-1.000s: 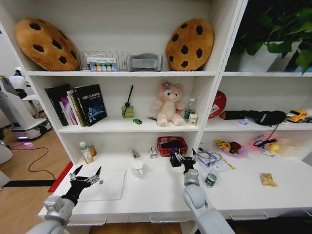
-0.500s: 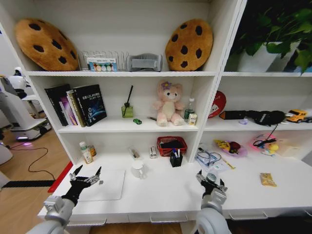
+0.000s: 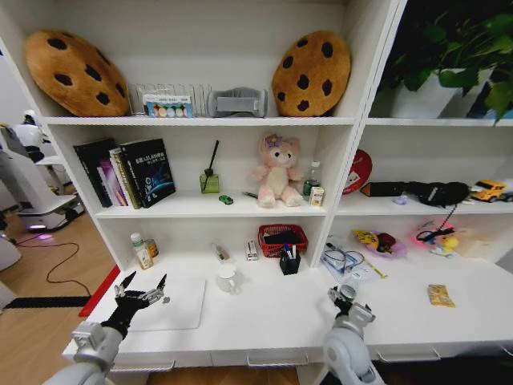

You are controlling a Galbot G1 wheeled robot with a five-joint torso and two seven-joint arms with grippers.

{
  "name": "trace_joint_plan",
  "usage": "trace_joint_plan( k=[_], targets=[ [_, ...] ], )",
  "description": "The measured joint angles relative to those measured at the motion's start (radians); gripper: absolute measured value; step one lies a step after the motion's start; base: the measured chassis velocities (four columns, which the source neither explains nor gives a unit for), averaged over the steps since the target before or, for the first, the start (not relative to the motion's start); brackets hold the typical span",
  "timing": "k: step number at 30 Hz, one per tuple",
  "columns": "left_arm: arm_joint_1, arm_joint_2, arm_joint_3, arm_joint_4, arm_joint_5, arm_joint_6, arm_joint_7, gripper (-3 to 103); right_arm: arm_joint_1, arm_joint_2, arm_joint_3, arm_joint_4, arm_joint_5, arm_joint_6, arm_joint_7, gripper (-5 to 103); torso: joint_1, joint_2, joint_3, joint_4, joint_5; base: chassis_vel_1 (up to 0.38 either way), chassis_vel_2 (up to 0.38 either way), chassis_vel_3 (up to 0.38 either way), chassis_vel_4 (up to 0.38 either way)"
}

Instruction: Organize the objects on the table.

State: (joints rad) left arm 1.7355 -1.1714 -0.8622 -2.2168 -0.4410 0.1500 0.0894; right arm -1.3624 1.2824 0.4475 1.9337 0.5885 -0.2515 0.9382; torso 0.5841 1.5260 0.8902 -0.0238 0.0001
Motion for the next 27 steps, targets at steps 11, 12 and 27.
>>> trace_joint_plan(
  k=[11,12,27],
  targets=[
    [0.0,0.0,0.0,0.0,0.0,0.0,0.0,100,0.022,0.003,0.004,-0.05,-0.014,-0.003,-0.053,66,0.0,0.0,0.0,0.0,-0.0001,0.0,0.0,0.0,0.0],
    [0.0,0.0,0.0,0.0,0.0,0.0,0.0,100,0.02,0.003,0.004,-0.052,-0.019,0.001,-0.059,61,0.0,0.0,0.0,0.0,-0.0001,0.0,0.0,0.0,0.0],
    [0.0,0.0,0.0,0.0,0.0,0.0,0.0,100,-0.135,-0.157,0.141,0.242,-0.257,-0.028,-0.76,25,0.0,0.0,0.0,-0.0002,-0.0004,0.0,0.0,0.0,0.0]
  ],
)
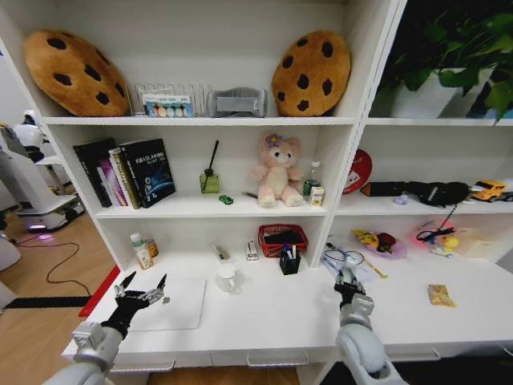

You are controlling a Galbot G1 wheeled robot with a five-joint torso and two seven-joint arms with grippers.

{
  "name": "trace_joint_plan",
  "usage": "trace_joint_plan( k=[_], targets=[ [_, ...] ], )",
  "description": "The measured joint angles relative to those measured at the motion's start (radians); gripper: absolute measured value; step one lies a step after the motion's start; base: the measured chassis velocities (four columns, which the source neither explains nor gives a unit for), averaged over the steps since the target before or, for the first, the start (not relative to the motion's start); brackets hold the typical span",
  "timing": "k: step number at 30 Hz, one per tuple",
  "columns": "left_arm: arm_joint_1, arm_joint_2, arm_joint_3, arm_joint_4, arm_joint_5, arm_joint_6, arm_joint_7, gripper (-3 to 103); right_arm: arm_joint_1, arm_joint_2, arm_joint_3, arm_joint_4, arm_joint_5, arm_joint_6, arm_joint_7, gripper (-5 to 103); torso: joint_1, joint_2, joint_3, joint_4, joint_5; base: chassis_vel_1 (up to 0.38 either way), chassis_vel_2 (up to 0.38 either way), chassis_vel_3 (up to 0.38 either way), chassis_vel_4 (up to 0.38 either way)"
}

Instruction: Organize the objects on the table.

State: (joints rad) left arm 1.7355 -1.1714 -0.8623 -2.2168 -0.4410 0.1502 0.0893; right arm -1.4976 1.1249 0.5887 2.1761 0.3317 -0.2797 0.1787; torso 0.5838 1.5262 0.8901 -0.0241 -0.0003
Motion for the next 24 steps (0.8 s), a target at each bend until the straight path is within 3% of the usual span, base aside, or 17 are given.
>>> trace_joint_plan(
  k=[1,3,4,5,6,10,17,24],
  targets=[
    [0.0,0.0,0.0,0.0,0.0,0.0,0.0,100,0.0,0.0,0.0,0.0,0.0,0.0,0.0,25,0.0,0.0,0.0,0.0,0.0,0.0,0.0,0.0,0.0],
    [0.0,0.0,0.0,0.0,0.0,0.0,0.0,100,-0.001,-0.055,0.055,0.009,-0.022,-0.008,-0.182,25,0.0,0.0,0.0,0.0001,0.0,0.0,0.0,0.0,0.0],
    [0.0,0.0,0.0,0.0,0.0,0.0,0.0,100,-0.001,-0.055,0.055,0.009,-0.022,-0.008,-0.182,25,0.0,0.0,0.0,0.0001,0.0,0.0,0.0,0.0,0.0],
    [0.0,0.0,0.0,0.0,0.0,0.0,0.0,100,0.003,-0.073,0.076,0.012,-0.032,-0.018,-0.25,25,0.0,0.0,0.0,0.0003,0.0005,0.0,0.0,0.0,0.0],
    [0.0,0.0,0.0,0.0,0.0,0.0,0.0,100,0.003,-0.08,0.085,0.03,-0.025,-0.048,-0.269,25,0.0,0.0,0.0,0.0003,0.0005,0.0,0.0,0.0,0.0],
    [0.0,0.0,0.0,0.0,0.0,0.0,0.0,100,-0.045,-0.058,0.07,0.118,0.058,-0.13,-0.189,25,0.0,0.0,0.0,0.0003,0.0006,0.0,0.0,0.0,0.0],
    [0.0,0.0,0.0,0.0,0.0,0.0,0.0,100,-0.149,-0.014,0.067,0.203,0.051,-0.146,-0.12,25,0.0,0.0,0.0,0.0,0.0002,0.0,0.0,0.0,0.0],
    [0.0,0.0,0.0,0.0,0.0,0.0,0.0,100,-0.142,0.003,0.021,0.212,0.033,-0.147,-0.075,25,0.0,0.0,0.0,0.0003,0.0002,0.02,-0.023,-0.016,0.018]
  ],
)
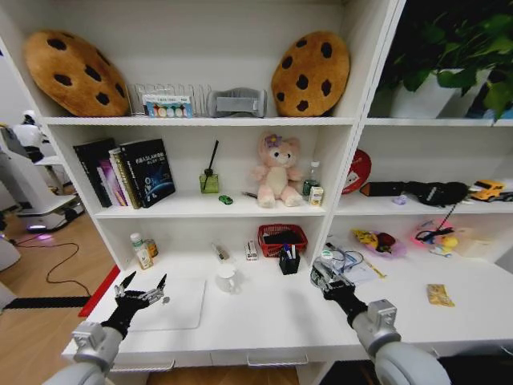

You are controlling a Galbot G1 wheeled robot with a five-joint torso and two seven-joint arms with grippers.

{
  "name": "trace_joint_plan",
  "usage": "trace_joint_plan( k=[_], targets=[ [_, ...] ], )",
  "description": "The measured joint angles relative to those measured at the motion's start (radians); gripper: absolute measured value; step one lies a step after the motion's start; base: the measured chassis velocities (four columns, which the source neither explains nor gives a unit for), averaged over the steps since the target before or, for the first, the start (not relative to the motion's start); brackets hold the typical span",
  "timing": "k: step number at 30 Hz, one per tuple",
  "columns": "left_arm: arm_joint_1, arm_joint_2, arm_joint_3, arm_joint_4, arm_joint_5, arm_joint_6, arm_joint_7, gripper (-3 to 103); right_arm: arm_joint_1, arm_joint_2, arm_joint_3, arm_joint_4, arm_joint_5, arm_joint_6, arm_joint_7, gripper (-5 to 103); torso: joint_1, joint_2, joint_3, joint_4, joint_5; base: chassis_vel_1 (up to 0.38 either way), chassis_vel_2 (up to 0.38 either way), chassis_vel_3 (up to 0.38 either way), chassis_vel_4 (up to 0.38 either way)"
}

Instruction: Organize the objects on the table.

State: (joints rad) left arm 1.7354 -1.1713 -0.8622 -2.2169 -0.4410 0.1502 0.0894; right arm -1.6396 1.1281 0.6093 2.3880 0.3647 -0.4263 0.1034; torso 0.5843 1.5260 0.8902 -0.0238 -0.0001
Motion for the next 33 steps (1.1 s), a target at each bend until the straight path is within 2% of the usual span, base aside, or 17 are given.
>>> trace_joint_plan(
  k=[2,11,13,15,16,17,21,23,33],
  targets=[
    [0.0,0.0,0.0,0.0,0.0,0.0,0.0,100,-0.001,0.008,-0.032,0.004,-0.024,0.002,0.015,25,0.0,0.0,0.0,-0.0002,0.0003,0.113,-0.107,-0.156,0.147],
    [0.0,0.0,0.0,0.0,0.0,0.0,0.0,100,-0.004,0.018,-0.058,0.008,-0.06,0.004,0.015,25,0.0,0.0,0.0,-0.0002,-0.0002,0.21,-0.202,-0.221,0.222],
    [0.0,0.0,0.0,0.0,0.0,0.0,0.0,100,-0.004,0.021,-0.064,0.008,-0.068,0.004,0.015,25,0.0,0.0,0.0,-0.0006,0.0008,0.247,-0.27,-0.259,0.275],
    [0.0,0.0,0.0,0.0,0.0,0.0,0.0,100,-0.004,0.028,-0.075,0.008,-0.078,0.006,0.016,25,-0.001,0.0,0.0,0.0,-0.0009,0.274,-0.279,-0.253,0.27],
    [0.0,0.0,0.0,0.0,0.0,0.0,0.0,100,-0.004,0.031,-0.081,0.007,-0.084,0.009,0.016,25,-0.001,0.001,0.0,0.0,0.0009,0.179,-0.235,-0.191,0.195],
    [0.0,0.0,0.0,0.0,0.0,0.0,0.0,100,-0.004,0.031,-0.081,0.007,-0.084,0.009,0.016,25,-0.001,0.001,0.0,0.0,0.0009,0.179,-0.235,-0.191,0.195],
    [0.0,0.0,0.0,0.0,0.0,0.0,0.0,100,-0.004,0.035,-0.092,0.002,-0.087,0.012,0.021,25,-0.001,0.001,0.0,0.0002,-0.0003,0.076,-0.043,-0.134,0.09],
    [0.0,0.0,0.0,0.0,0.0,0.0,0.0,100,-0.004,0.033,-0.092,-0.003,-0.081,0.009,0.021,25,-0.001,0.001,0.0,-0.0004,0.0005,0.026,-0.003,-0.034,0.021],
    [0.0,0.0,0.0,0.0,0.0,0.0,0.0,100,0.002,0.022,-0.083,-0.006,-0.051,0.003,0.02,25,0.001,0.0,0.0,0.0,0.0001,-0.081,0.001,0.08,-0.014]
  ],
)
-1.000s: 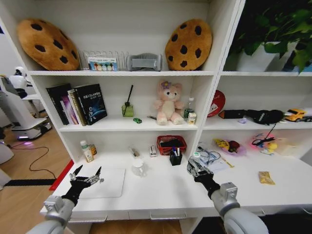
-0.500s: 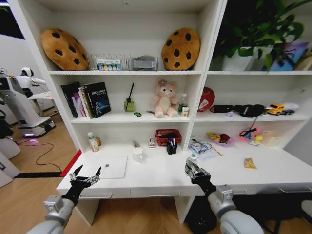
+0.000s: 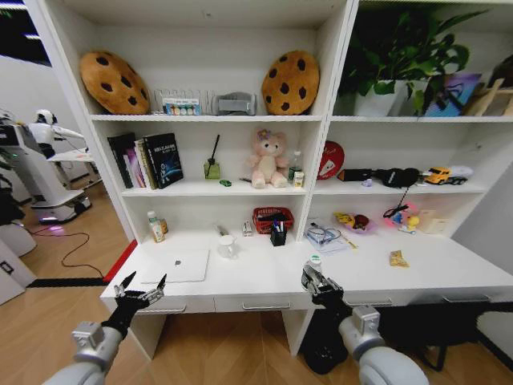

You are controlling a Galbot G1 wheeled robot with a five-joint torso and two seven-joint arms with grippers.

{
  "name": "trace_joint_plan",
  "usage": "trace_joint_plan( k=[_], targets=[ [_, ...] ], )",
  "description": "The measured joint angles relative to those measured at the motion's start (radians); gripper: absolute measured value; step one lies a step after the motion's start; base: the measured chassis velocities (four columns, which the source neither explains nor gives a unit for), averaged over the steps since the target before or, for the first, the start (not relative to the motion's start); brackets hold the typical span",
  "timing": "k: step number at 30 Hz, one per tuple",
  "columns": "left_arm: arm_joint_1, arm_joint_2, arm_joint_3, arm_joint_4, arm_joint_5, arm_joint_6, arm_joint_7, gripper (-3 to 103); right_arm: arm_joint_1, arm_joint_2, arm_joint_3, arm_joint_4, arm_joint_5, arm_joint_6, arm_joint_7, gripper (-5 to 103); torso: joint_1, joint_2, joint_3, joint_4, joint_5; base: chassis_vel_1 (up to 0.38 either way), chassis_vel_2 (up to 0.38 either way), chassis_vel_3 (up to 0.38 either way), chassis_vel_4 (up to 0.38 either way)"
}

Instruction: Organize the objects on the table.

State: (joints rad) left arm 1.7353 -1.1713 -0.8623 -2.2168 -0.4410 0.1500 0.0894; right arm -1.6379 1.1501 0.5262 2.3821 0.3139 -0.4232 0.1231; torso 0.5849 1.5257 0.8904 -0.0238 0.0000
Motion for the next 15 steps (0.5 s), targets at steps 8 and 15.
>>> trace_joint_plan(
  k=[8,15],
  targets=[
    [0.0,0.0,0.0,0.0,0.0,0.0,0.0,100,0.002,-0.002,-0.008,-0.002,0.001,0.0,-0.003,25,-0.001,0.001,0.0,0.0001,0.0003,-0.124,-0.158,0.13,0.16],
    [0.0,0.0,0.0,0.0,0.0,0.0,0.0,100,-0.003,0.0,-0.008,-0.001,0.001,0.002,-0.003,25,-0.001,0.001,0.0,0.0001,-0.0006,-0.237,-0.256,0.236,0.234]
  ],
)
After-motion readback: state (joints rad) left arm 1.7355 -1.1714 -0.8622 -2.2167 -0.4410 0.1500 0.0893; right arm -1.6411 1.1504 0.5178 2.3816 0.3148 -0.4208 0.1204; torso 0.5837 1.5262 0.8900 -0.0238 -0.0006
